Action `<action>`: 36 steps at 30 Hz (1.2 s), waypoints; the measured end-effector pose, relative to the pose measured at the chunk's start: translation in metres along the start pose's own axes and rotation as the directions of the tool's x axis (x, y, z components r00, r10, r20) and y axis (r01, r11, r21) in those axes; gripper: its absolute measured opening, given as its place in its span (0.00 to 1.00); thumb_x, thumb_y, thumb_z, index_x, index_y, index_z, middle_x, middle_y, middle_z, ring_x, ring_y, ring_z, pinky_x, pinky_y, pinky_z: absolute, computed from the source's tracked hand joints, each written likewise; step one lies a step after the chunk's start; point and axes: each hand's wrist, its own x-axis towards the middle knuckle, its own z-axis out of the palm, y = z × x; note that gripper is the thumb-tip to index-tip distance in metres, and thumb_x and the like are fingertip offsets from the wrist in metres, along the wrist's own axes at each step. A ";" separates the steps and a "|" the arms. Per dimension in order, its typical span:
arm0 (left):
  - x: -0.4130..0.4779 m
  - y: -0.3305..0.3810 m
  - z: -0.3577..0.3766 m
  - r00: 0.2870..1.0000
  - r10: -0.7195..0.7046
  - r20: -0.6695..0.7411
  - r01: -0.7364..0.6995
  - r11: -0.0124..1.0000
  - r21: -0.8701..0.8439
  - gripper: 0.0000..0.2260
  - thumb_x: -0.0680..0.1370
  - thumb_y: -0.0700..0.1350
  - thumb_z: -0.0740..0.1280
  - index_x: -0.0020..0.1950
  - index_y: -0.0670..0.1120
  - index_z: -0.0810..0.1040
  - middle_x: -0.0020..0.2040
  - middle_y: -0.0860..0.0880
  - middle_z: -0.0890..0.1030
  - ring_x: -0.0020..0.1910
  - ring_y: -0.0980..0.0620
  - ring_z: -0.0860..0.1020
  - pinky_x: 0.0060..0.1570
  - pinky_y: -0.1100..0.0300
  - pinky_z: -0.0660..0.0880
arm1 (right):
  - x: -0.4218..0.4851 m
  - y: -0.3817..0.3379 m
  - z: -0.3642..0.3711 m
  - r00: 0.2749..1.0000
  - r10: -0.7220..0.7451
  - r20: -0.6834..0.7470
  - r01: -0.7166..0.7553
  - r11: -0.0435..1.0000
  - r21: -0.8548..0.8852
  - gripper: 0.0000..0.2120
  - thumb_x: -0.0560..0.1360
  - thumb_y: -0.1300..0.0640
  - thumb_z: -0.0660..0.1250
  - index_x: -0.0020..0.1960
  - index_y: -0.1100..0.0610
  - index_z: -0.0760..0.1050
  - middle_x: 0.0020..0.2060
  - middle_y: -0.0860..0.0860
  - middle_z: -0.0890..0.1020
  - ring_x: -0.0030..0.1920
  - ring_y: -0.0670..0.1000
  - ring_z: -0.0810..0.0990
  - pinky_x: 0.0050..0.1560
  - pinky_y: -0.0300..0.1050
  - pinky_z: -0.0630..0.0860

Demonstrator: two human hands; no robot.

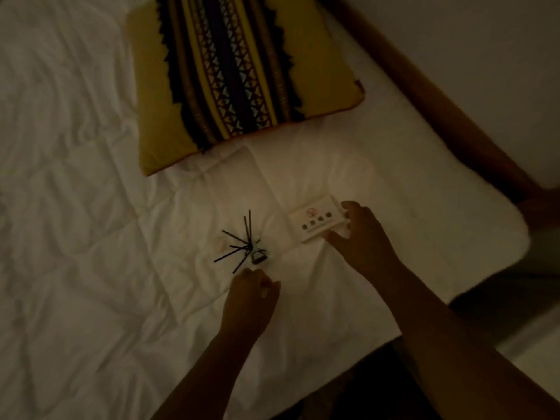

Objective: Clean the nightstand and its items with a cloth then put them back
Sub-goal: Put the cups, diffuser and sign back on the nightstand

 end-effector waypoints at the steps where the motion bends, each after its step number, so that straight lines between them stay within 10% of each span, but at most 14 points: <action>1: 0.006 -0.010 -0.001 1.000 -0.016 -0.013 0.016 1.000 -0.005 0.09 0.75 0.52 0.69 0.44 0.46 0.77 0.44 0.51 0.73 0.47 0.48 0.76 0.48 0.56 0.73 | 0.011 -0.003 0.005 1.000 0.029 0.001 -0.029 1.000 0.000 0.33 0.71 0.46 0.72 0.70 0.55 0.64 0.62 0.56 0.72 0.59 0.55 0.75 0.53 0.45 0.72; 12: 0.053 -0.027 0.001 0.944 -0.261 -0.202 0.201 0.940 -0.277 0.30 0.63 0.59 0.77 0.55 0.45 0.69 0.54 0.48 0.70 0.44 0.52 0.70 0.44 0.57 0.72 | 0.046 -0.008 0.036 0.980 0.174 -0.098 -0.174 0.985 0.006 0.30 0.65 0.52 0.77 0.63 0.57 0.71 0.57 0.56 0.77 0.55 0.56 0.77 0.55 0.50 0.75; 20: 0.064 -0.022 -0.008 0.985 0.051 -0.164 -0.108 0.927 -0.359 0.23 0.66 0.48 0.76 0.58 0.58 0.75 0.57 0.60 0.75 0.58 0.56 0.75 0.61 0.51 0.74 | 0.035 0.000 0.032 0.960 0.277 -0.032 -0.270 0.952 0.146 0.25 0.65 0.53 0.78 0.57 0.58 0.73 0.52 0.53 0.80 0.47 0.52 0.79 0.47 0.46 0.76; 24: 0.056 -0.025 -0.006 0.941 0.284 -0.184 -0.328 0.901 -0.286 0.19 0.70 0.37 0.71 0.61 0.39 0.77 0.62 0.41 0.76 0.63 0.37 0.73 0.64 0.40 0.70 | 0.014 0.008 0.016 0.947 0.322 0.001 -0.303 0.891 0.339 0.21 0.68 0.58 0.77 0.57 0.61 0.74 0.53 0.57 0.81 0.52 0.56 0.80 0.54 0.55 0.79; 28: 0.051 0.006 -0.012 0.993 0.116 0.001 -0.109 0.934 -0.340 0.18 0.71 0.39 0.74 0.60 0.43 0.77 0.54 0.46 0.81 0.54 0.44 0.80 0.53 0.52 0.77 | -0.025 0.027 -0.008 0.927 0.374 0.017 -0.326 0.785 0.526 0.16 0.69 0.62 0.75 0.53 0.58 0.74 0.49 0.56 0.82 0.49 0.56 0.82 0.48 0.53 0.82; 36: -0.009 0.127 0.044 0.899 0.349 0.263 -0.254 0.907 -0.336 0.21 0.70 0.44 0.76 0.61 0.52 0.77 0.55 0.56 0.79 0.51 0.61 0.78 0.49 0.71 0.72 | -0.141 0.125 -0.094 0.901 0.434 -0.015 -0.273 0.593 0.757 0.12 0.68 0.64 0.75 0.47 0.53 0.75 0.43 0.47 0.84 0.43 0.43 0.83 0.36 0.35 0.79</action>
